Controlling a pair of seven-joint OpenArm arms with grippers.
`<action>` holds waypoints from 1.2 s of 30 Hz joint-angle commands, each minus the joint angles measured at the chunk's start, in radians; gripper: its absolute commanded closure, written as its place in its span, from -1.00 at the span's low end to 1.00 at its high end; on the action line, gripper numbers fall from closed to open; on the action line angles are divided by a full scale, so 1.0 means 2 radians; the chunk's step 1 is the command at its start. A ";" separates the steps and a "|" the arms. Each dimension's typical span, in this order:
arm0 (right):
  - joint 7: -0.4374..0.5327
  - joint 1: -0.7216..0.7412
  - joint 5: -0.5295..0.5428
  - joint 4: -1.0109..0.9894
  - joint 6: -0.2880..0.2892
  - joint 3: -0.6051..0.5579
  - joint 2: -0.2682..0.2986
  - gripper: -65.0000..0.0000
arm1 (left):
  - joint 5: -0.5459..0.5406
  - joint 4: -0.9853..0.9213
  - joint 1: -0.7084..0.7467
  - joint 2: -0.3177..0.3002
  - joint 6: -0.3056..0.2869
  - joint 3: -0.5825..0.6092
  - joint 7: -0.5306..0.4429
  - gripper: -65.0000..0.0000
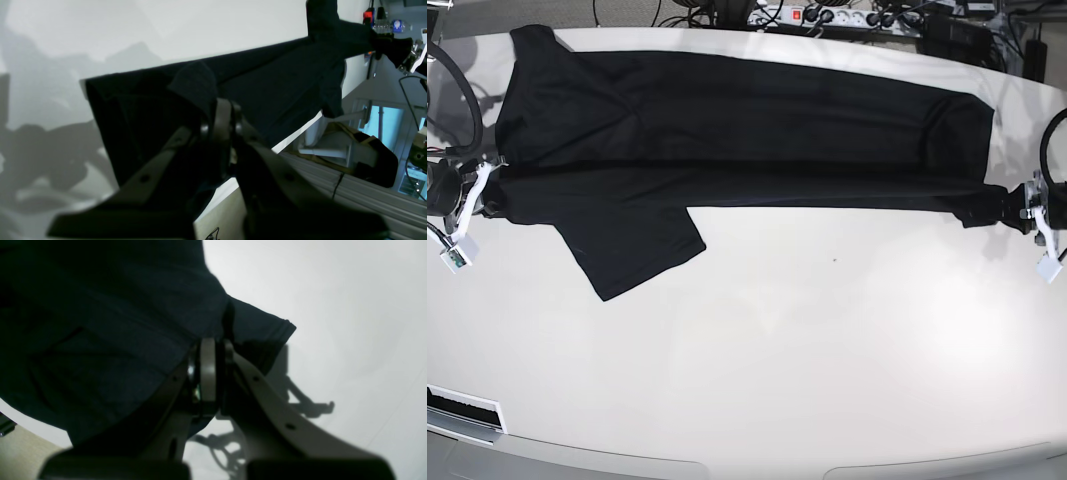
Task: Layout the t-shirt on the table in an organized manner, then fold the t-shirt properly
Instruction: 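Lift the grasped edge and fold it over toward the arms with both grippers, then lower the folded edge onto the shirt and open both grippers, then grasp the protruding sleeve with the right gripper and fold it onto the shirt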
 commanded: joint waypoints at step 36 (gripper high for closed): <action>0.150 0.155 -0.020 -0.254 -0.064 0.003 -0.113 0.00 | 0.101 0.006 0.004 0.009 -0.004 0.063 -0.110 0.03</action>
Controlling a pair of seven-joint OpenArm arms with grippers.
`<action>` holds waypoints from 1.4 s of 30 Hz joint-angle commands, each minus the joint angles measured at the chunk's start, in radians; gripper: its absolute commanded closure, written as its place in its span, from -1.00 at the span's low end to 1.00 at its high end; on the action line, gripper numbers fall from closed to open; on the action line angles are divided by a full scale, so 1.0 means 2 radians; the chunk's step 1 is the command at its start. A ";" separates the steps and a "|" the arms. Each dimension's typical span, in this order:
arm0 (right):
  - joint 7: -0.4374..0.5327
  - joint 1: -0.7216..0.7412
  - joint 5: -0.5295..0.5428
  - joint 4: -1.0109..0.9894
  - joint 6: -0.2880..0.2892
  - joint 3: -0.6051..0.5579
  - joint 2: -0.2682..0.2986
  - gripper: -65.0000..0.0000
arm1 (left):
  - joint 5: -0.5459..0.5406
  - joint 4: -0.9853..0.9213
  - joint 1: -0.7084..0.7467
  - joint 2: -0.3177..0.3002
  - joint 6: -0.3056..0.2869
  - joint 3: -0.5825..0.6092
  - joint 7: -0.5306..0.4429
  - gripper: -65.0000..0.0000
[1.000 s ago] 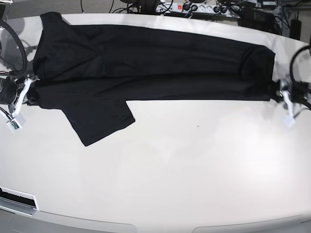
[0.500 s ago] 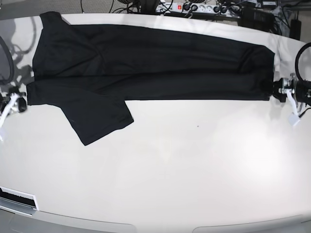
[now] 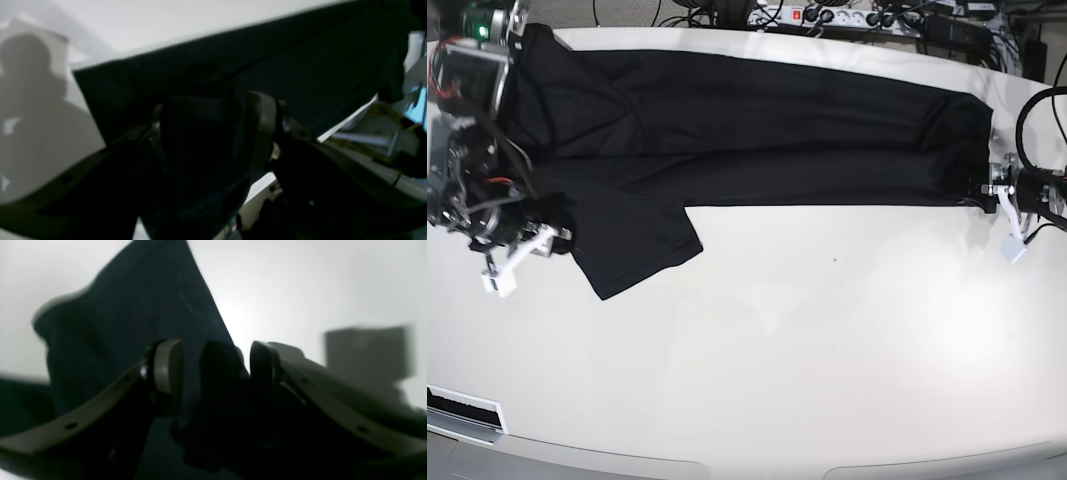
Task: Layout the t-shirt on the table in an organized manner, then fold the t-shirt properly
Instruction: 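Grasp the protruding sleeve with the right gripper and fold it onto the shirt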
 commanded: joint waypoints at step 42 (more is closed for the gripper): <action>-0.197 -0.291 0.212 0.460 0.081 -0.037 -0.006 1.00 | 0.002 0.005 -0.009 -0.011 -0.004 -0.004 -0.013 0.03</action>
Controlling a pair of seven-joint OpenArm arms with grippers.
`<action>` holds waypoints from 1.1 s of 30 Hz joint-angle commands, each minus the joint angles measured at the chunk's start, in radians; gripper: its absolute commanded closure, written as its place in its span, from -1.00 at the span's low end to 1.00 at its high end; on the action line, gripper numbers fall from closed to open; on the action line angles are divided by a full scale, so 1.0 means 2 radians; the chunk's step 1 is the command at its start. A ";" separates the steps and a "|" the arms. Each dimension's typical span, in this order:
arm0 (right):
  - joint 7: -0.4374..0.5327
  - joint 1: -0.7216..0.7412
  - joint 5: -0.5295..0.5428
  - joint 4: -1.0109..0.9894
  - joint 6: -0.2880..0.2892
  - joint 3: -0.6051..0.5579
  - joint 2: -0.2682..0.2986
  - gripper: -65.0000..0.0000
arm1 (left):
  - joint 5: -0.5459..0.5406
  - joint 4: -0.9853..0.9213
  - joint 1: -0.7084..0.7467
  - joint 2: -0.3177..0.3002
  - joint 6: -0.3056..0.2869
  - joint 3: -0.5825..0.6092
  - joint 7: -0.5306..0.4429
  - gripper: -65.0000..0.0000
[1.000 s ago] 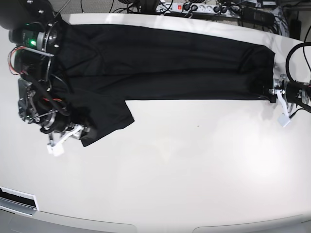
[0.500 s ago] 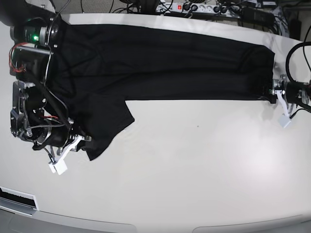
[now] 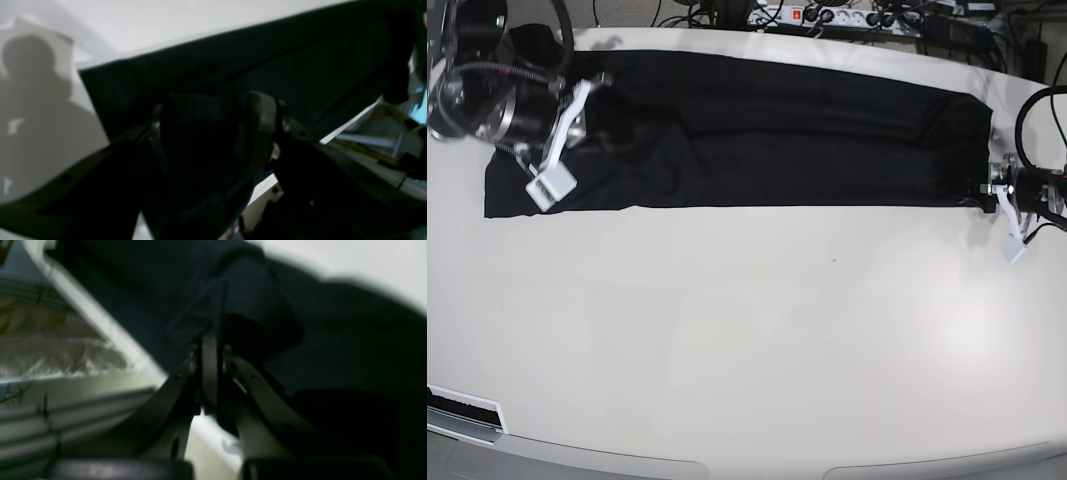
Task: Layout the t-shirt on the table in an organized manner, then fold the t-shirt properly
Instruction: 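Grasp the protruding sleeve with the right gripper and fold it onto the shirt, then press and straighten the folded edge near the collar with the right gripper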
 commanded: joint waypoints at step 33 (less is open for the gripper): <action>0.014 -0.080 -0.144 0.015 0.003 0.002 0.071 1.00 | -0.039 0.005 -0.010 -0.013 -0.004 -0.004 -0.001 0.03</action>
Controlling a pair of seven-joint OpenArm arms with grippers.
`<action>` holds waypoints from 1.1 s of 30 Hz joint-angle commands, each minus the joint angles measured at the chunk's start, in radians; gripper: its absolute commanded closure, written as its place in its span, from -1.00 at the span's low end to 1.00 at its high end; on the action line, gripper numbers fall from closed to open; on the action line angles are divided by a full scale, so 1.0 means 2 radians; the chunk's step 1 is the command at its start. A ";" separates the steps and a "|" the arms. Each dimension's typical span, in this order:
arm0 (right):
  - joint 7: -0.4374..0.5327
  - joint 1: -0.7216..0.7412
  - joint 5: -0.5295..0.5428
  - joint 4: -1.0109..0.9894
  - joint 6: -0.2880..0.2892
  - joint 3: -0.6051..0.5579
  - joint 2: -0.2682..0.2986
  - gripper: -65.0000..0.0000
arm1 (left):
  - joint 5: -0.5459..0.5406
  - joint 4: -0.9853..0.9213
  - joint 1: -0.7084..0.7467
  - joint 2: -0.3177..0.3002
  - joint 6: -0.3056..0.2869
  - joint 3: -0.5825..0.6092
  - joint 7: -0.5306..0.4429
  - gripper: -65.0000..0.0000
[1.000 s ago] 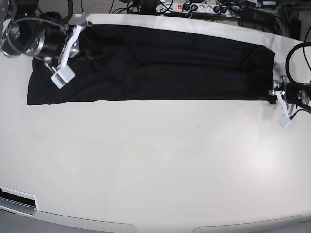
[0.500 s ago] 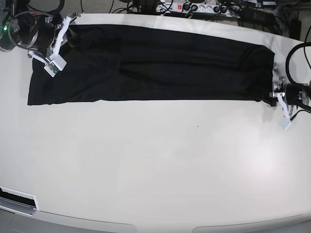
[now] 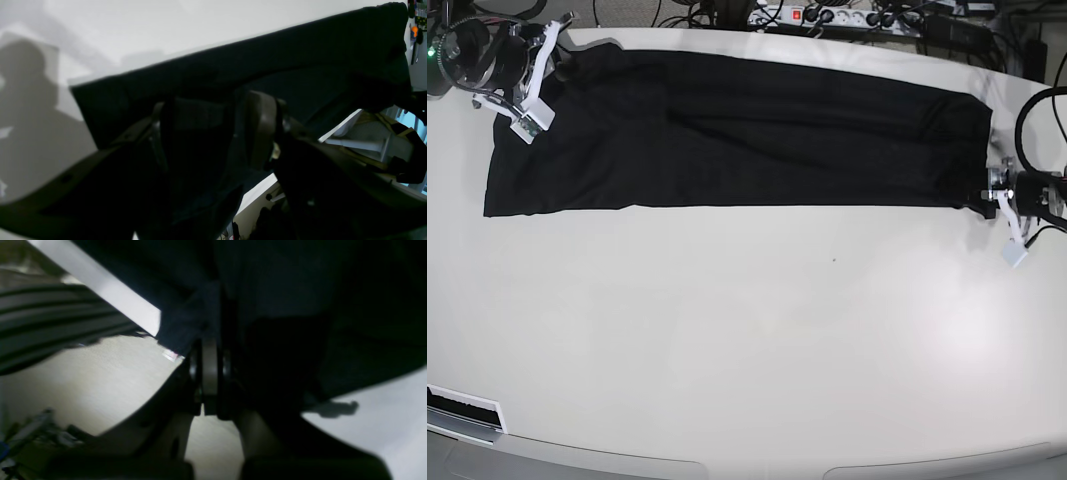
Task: Layout the t-shirt on the table in an organized manner, then fold the t-shirt properly
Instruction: 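Press and straighten the folded edge near the collar with the right gripper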
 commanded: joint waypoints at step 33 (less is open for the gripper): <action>0.144 0.116 -0.010 0.009 -0.115 0.003 0.000 0.39 | -0.010 0.005 -0.010 -0.012 -0.004 -0.004 -0.002 0.03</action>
